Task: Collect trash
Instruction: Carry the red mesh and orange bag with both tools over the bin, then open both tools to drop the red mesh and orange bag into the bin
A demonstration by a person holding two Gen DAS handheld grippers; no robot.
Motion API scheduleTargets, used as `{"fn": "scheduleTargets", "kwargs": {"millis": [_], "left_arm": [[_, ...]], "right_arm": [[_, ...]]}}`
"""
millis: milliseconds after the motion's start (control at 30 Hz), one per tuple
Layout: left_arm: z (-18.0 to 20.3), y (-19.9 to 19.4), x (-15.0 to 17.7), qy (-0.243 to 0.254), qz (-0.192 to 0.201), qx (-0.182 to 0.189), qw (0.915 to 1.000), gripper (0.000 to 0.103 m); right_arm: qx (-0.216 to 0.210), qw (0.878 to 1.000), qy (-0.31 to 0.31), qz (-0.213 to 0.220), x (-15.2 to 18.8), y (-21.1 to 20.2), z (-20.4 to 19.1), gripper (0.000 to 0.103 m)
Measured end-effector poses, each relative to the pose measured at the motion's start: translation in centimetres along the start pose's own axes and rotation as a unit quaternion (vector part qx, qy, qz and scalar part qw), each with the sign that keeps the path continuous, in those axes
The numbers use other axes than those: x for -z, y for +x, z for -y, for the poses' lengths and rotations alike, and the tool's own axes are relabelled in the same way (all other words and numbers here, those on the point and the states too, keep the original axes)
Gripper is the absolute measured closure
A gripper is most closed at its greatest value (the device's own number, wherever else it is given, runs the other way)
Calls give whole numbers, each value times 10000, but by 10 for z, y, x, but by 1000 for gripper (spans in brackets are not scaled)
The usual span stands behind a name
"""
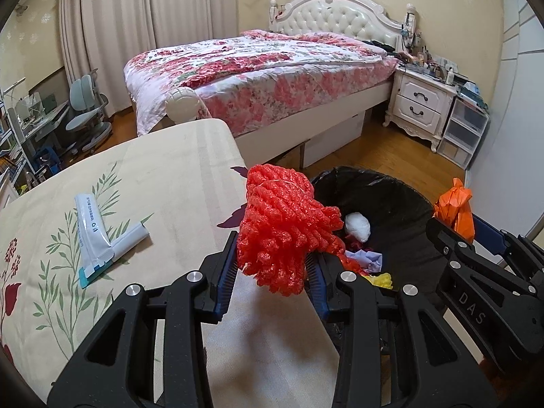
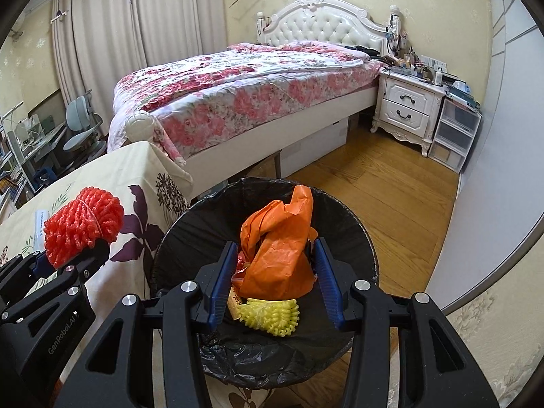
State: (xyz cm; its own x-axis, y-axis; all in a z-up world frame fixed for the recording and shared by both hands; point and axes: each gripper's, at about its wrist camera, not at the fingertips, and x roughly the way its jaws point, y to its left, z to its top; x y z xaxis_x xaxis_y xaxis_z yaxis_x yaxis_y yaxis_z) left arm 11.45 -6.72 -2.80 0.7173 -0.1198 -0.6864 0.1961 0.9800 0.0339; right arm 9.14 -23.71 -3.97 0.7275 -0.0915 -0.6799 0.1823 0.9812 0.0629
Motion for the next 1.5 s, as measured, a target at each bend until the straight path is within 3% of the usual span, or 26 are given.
{"fn": "scheduleTargets", "kwargs": {"millis": [533, 700, 1033, 1500], "left_arm": [[11, 24, -3, 113, -213, 37, 9997, 65], [11, 22, -6, 105, -150, 16, 9998, 49], [4, 11, -4, 54, -27, -70, 10000, 26], [-42, -7, 10, -215, -95, -502, 9985, 24]], "right_arm": [[75, 9997, 68, -231, 0, 22, 6, 56], [134, 9997, 95, -179, -2, 22, 7, 45], [254, 9994, 218, -109, -2, 16, 15, 37], [-14, 9999, 28, -155, 4, 10, -19, 33]]}}
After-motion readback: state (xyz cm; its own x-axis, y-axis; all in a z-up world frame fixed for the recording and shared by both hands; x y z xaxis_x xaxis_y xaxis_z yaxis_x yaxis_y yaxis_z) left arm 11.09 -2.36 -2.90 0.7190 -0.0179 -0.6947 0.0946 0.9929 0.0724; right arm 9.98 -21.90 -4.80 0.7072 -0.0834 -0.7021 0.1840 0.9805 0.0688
